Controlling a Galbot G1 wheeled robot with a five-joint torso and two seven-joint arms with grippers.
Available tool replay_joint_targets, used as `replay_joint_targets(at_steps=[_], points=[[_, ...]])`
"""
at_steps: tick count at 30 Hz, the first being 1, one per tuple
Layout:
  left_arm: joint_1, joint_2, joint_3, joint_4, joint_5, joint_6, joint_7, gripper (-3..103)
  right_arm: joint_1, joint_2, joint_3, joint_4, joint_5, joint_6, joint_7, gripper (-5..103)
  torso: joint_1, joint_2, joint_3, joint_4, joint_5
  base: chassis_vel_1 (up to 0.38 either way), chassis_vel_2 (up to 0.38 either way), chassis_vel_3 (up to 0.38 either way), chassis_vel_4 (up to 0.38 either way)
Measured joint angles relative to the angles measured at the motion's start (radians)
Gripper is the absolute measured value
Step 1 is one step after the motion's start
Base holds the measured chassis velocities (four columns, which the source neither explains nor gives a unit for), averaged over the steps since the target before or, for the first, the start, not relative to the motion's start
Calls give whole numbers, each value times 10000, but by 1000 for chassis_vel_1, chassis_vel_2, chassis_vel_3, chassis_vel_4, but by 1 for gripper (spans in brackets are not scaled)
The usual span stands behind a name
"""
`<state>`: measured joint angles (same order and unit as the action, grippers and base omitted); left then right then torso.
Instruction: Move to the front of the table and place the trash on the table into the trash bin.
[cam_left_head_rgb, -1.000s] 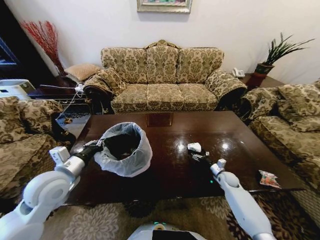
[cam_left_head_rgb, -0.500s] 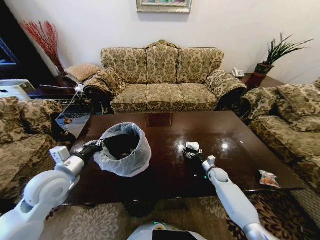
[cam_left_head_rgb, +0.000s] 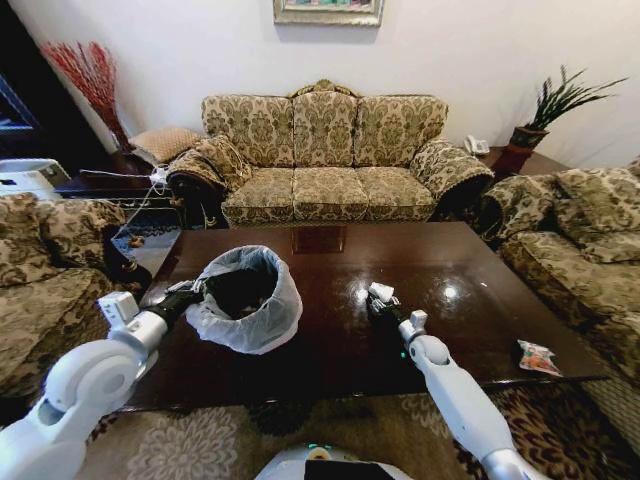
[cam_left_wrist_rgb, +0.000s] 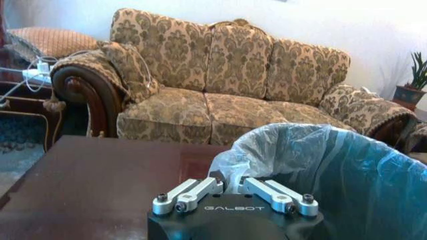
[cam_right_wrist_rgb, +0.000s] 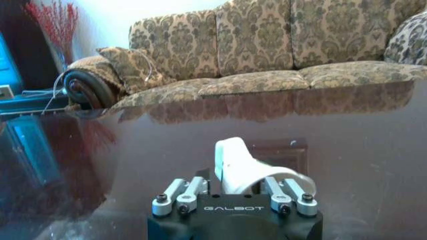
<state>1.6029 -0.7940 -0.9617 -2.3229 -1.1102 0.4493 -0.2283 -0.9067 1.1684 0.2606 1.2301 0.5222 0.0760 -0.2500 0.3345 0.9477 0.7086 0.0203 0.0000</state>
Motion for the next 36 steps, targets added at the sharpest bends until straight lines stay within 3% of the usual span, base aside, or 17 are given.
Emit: replay_joint_targets(at_steps=[1, 3, 5, 7, 9, 10, 11, 17, 21, 24, 27, 36], points=[[0, 0, 0, 0, 0, 0, 0, 4, 0, 0, 0, 0, 0, 0, 0, 33, 0, 0, 0, 0, 0, 0, 0, 0, 0], [-9, 132, -86, 25, -46, -7, 0, 4, -67, -40, 87, 175, 76, -41, 44, 23, 0, 0, 0, 0, 1, 0, 0, 0, 0], [-20, 161, -99, 26, -60, -8, -3, 4, -100, -61, 110, 249, 91, -56, 66, 23, 0, 0, 0, 0, 0, 0, 0, 0, 0], [-62, 180, -110, 26, -76, -11, -24, 4, -198, -98, 141, 438, 114, -114, 174, 12, 1, 0, 0, 0, -1, 0, 0, 0, 0], [-77, 178, -110, 27, -79, -14, -29, 4, -234, -105, 144, 496, 136, -131, 198, 12, 1, 0, 0, 0, -1, 0, 0, 0, 0], [-114, 149, -100, 64, -81, -27, -40, 4, -335, -109, 148, 659, 182, -176, 248, 3, 0, 0, 0, -1, 3, 0, 0, 0, 0], [-94, 111, -82, 78, -74, -30, -46, 4, -414, -99, 175, 798, 184, -196, 296, 1, 0, 0, 0, -1, 0, 0, 0, 0, 0], [48, 57, -107, 53, -37, -27, -77, 4, -704, -150, 213, 2214, 486, -348, 544, 0, 0, -1, 0, -1, 1, 0, 0, 0, 0], [127, 111, -59, 37, -34, 81, -225, 4, -709, -245, -78, 4286, 791, -471, 567, 0, 0, 0, 0, -1, -1, 0, 0, 0, 0], [136, 372, -3, -33, -55, 226, -367, 4, -372, -372, -839, 6971, 1381, -1031, 771, 0, 0, 0, -1, 2, -6, 0, 0, 0, 0], [295, 755, -3, -271, -64, 249, -383, 4, -93, -613, -1550, 8342, 1508, -1456, 840, 0, 0, 0, -1, 2, -3, 0, 0, 0, 0], [98, 869, 206, -586, 43, 321, -157, 4, 1057, -994, -3378, 9426, 1689, -2044, 524, 0, 0, 0, 0, -2, 1, 0, 0, 0, 0]])
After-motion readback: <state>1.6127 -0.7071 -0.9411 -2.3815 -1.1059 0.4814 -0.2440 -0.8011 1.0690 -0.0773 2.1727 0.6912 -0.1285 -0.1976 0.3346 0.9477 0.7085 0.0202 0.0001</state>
